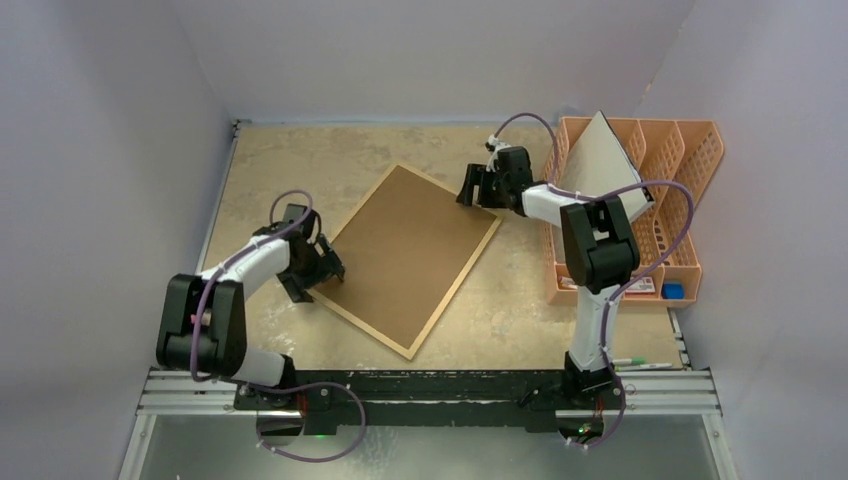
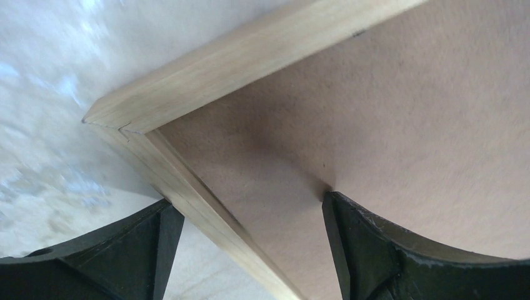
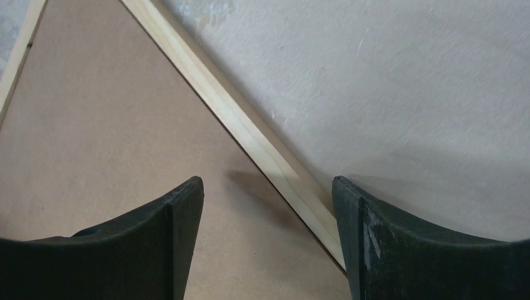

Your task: Put the photo into the frame

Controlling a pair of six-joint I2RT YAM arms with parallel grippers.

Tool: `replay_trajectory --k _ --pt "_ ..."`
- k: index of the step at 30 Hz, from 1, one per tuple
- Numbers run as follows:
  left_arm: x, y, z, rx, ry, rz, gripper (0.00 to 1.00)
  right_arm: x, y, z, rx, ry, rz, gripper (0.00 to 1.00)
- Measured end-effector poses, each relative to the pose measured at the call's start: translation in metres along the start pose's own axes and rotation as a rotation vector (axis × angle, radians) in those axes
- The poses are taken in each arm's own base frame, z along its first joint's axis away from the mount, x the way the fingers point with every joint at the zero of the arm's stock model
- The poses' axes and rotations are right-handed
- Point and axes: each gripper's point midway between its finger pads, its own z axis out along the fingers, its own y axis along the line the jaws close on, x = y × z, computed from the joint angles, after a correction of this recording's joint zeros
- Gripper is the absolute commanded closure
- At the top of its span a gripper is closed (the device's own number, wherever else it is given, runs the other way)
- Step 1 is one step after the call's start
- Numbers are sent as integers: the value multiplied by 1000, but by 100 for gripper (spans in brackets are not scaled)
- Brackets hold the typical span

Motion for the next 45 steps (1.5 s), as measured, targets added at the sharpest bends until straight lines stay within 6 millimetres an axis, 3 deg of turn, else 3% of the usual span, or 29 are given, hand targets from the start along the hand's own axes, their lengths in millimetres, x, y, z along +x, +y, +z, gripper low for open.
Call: replay_trajectory --k 7,12,16,20,25,29,31,39,45 --pt "-58 0 11 -30 -35 -36 17 19 11 -9 76 15 19 23" --pt "-106 -1 18 -13 -77 -48 18 46 21 -23 127 52 23 23" --pt "-158 -17 26 47 -161 -23 19 65 29 -35 166 99 27 16" --pt "-187 -37 30 105 -212 15 18 78 28 -45 251 134 27 13" --pt "-190 -43 31 128 -212 36 18 86 25 -53 327 173 43 18" --pt "-190 -44 31 131 -211 39 18 89 22 -58 363 189 51 33" --pt "-190 -44 31 131 -211 39 18 90 19 -60 384 191 53 35" --pt "-190 -44 31 130 -210 41 18 86 18 -63 409 189 55 27" --pt "-184 -39 28 85 -184 47 16 74 31 -66 381 156 50 19"
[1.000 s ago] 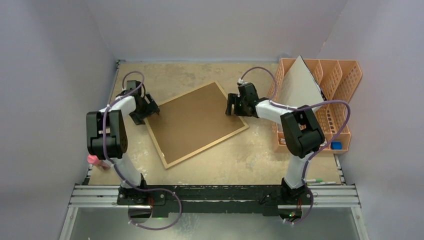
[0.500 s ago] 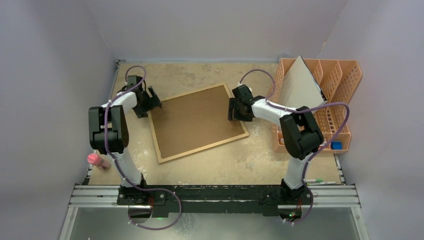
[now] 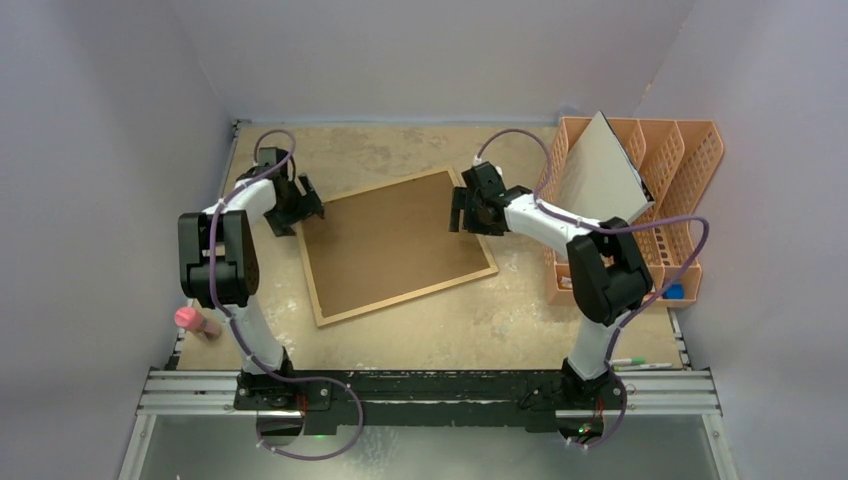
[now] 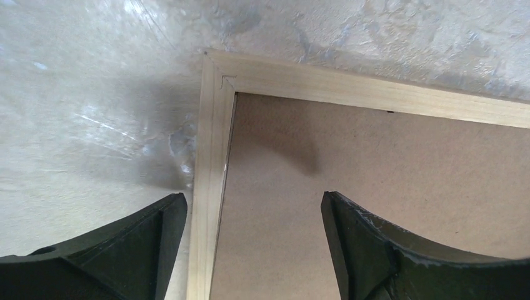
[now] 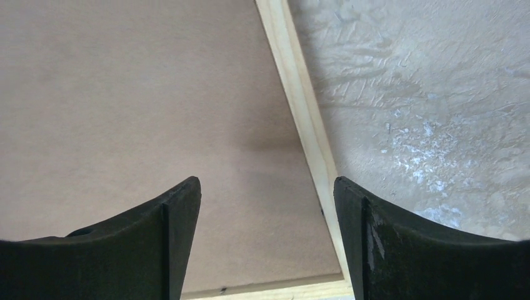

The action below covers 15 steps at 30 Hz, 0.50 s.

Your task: Put the photo into the frame

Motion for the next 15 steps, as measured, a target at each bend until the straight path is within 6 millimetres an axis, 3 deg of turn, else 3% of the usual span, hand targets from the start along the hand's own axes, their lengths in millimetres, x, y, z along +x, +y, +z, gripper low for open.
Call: replay_trajectory --k 2,9,12,15 --pt "-4 0 -6 -29 -5 23 15 -9 5 -11 -18 -31 3 19" --pt "-62 -29 -31 23 -152 99 14 -28 34 -54 -209 -111 -46 27" --pt "-73 -46 -33 94 -173 138 17 -6 49 -65 -351 -69 -118 33" --pt "-75 -59 -18 157 -151 181 18 35 56 -74 -473 27 -190 38"
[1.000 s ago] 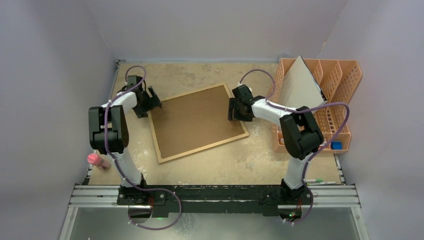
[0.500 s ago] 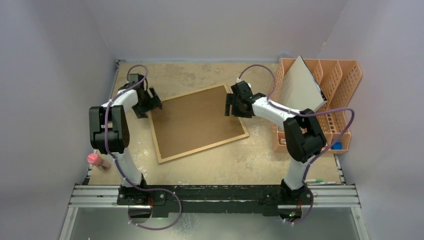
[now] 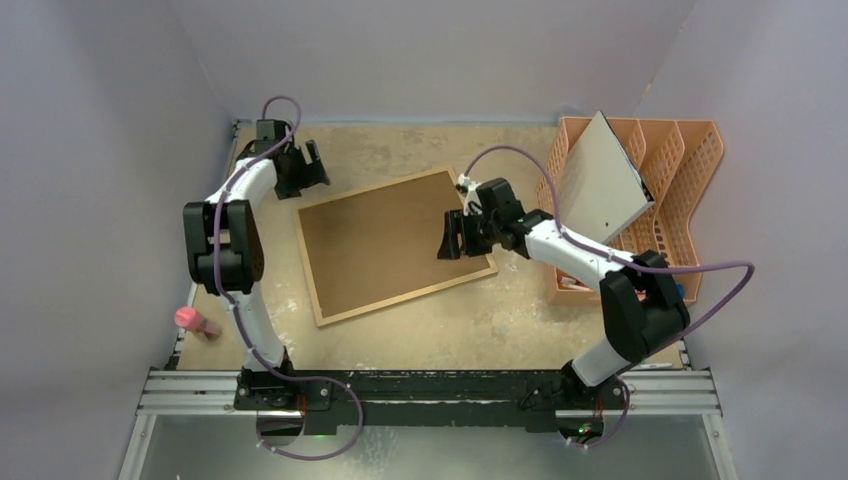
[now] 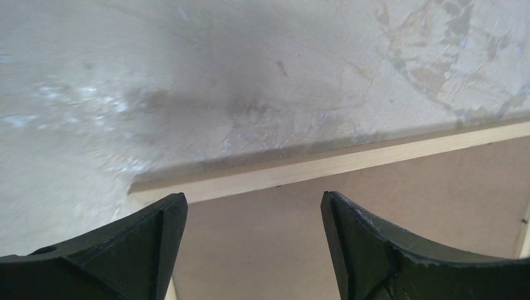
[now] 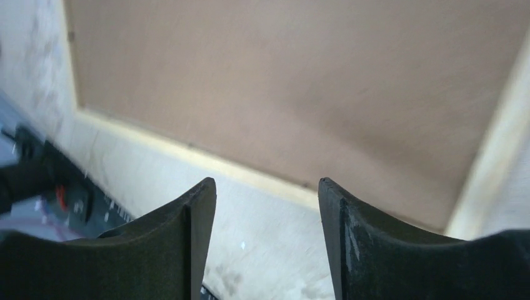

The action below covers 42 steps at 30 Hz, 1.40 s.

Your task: Put the photo into the frame

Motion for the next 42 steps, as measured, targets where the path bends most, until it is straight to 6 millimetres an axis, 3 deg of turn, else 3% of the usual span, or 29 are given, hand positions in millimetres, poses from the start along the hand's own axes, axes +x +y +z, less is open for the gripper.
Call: replay_trajectory --k 5,8,14,20,27,34,42 --pt "32 -5 31 86 121 28 19 58 22 -9 -145 144 -29 36" --pt "27 -16 30 149 110 41 19 81 29 -18 -193 192 -30 35" --pt "30 -20 33 178 122 60 19 110 23 -14 -184 274 -13 35" --pt "28 -19 35 184 105 89 19 126 3 6 -115 332 14 35" --pt "30 -13 52 180 109 135 19 112 4 18 -106 302 17 34" --pt "31 -14 52 192 109 146 19 104 1 23 -54 282 50 34" --pt "61 -8 27 205 109 77 24 68 -25 36 95 196 109 35"
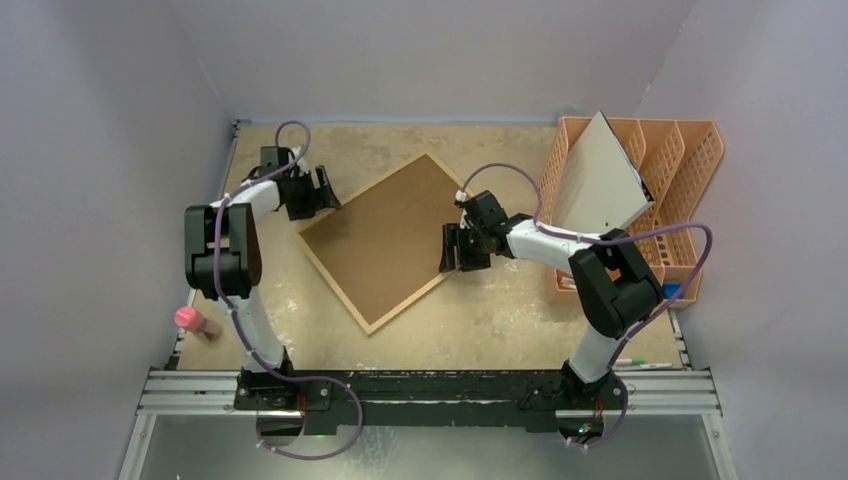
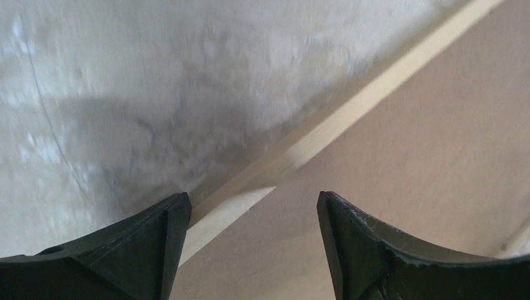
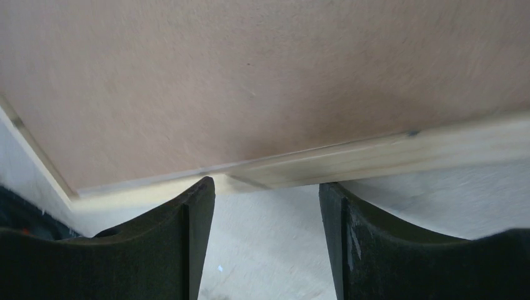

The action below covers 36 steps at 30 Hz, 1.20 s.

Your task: Put the photo into the frame

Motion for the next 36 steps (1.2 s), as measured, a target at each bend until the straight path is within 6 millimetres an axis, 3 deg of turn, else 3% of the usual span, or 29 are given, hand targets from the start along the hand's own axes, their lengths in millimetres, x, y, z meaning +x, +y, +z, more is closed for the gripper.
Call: replay_trajectory --k 5,10,21,29,33,36 --pt "40 -1 -24 -13 43 -67 25 -37 -22 4 82 -88 82 36" --pt "97 -4 -55 -14 102 -133 27 -73 -47 5 124 -177 166 35" --pt "195 -57 -87 77 223 -189 29 -125 -75 12 242 -284 193 34" --pt "219 -65 -101 103 266 -246 25 -121 -79 7 310 -289 265 21" --pt "216 -64 -112 77 254 -245 24 -112 -87 -5 395 -285 297 16" --pt "201 -63 -117 44 193 -232 25 -109 -83 -17 445 -296 289 16"
